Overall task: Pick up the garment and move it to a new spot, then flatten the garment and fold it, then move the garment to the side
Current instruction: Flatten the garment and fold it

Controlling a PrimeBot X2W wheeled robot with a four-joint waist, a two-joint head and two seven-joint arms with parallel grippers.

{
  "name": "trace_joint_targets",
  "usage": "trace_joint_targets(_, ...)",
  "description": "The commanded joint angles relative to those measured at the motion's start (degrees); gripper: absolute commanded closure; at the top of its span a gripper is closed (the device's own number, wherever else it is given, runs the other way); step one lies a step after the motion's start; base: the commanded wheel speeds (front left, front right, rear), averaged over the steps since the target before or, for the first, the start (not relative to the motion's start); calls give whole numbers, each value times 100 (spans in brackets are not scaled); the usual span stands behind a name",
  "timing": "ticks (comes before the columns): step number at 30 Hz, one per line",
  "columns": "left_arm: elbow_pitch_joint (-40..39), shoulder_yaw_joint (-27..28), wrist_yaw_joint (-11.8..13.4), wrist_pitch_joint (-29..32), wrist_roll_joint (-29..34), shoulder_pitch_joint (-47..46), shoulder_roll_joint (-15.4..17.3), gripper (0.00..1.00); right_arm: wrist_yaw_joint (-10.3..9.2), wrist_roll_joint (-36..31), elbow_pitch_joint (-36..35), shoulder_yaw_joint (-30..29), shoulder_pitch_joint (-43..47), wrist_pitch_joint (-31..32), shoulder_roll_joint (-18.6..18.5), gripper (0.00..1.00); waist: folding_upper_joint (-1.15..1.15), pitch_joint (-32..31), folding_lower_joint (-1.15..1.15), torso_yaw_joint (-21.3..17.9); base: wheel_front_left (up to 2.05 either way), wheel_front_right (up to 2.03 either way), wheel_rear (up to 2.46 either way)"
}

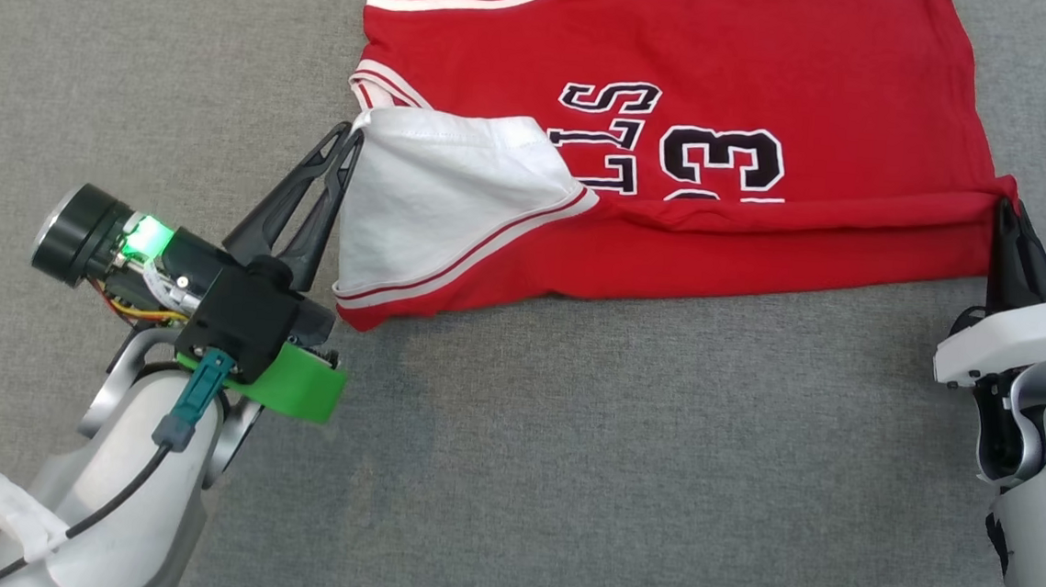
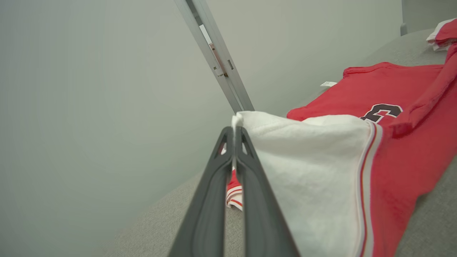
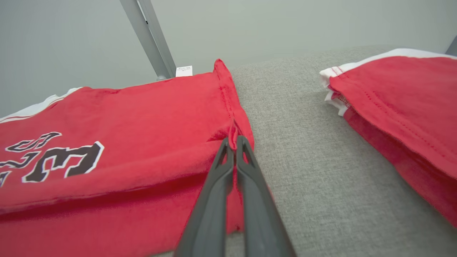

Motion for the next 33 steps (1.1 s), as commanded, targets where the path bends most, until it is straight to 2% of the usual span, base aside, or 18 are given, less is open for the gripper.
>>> trace_joint_targets(1, 60, -26, -18, -1, 51, -169, -30, 100, -8, -45, 47, -17, -106, -42, 3, 100, 0, 34, 0, 19, 0, 0, 0)
trace_joint_targets(4, 188, -111, -8, 0, 64, -360, -62, 100, -7, 22, 54, -15, -266, -83, 62, 100, 0, 86, 0, 41, 0, 0, 0)
trace_joint_targets(5, 209, -132, 8, 0, 65, -413, -69, 96, -8, 45, 26, -20, -315, -108, 81, 58, 0, 101, 0, 47, 0, 0, 0)
trace_joint_targets(6, 237, -151, 43, 0, 70, -471, -75, 71, -8, 98, -29, -22, -370, -146, 122, 0, 0, 116, 0, 52, 0, 0, 0)
trace_joint_targets(8, 267, -139, 138, -1, 37, -523, -107, 0, -8, 105, -97, -59, -400, -210, 137, 0, 0, 131, 0, 59, 0, 0, 0)
trace_joint_targets(14, 297, -82, 369, -1, -103, -289, -159, 0, -7, 56, -214, -132, -153, -297, 128, 0, 0, 96, 0, 64, 0, 0, 0)
trace_joint_targets(17, 278, 99, 477, 0, -404, 116, -273, 0, -7, 66, -293, -333, 113, -300, 73, 0, 0, 47, 0, 60, 0, 0, 0)
trace_joint_targets(26, 1109, 358, -94, 35, -1744, 1196, -876, 0, -7, -132, -342, -526, 489, -302, 4, 0, 0, -63, 0, 63, 0, 0, 0)
trace_joint_targets(30, 1410, 302, -196, 264, -2064, 1242, -1000, 0, -7, -130, -298, -525, 509, -302, 54, 0, 0, -82, 0, 89, 0, 0, 0)
trace_joint_targets(33, 1582, 307, -159, 416, -2115, 1163, -1011, 0, -7, -135, -273, -491, 496, -303, 83, 0, 0, -88, 0, 94, 0, 0, 0)
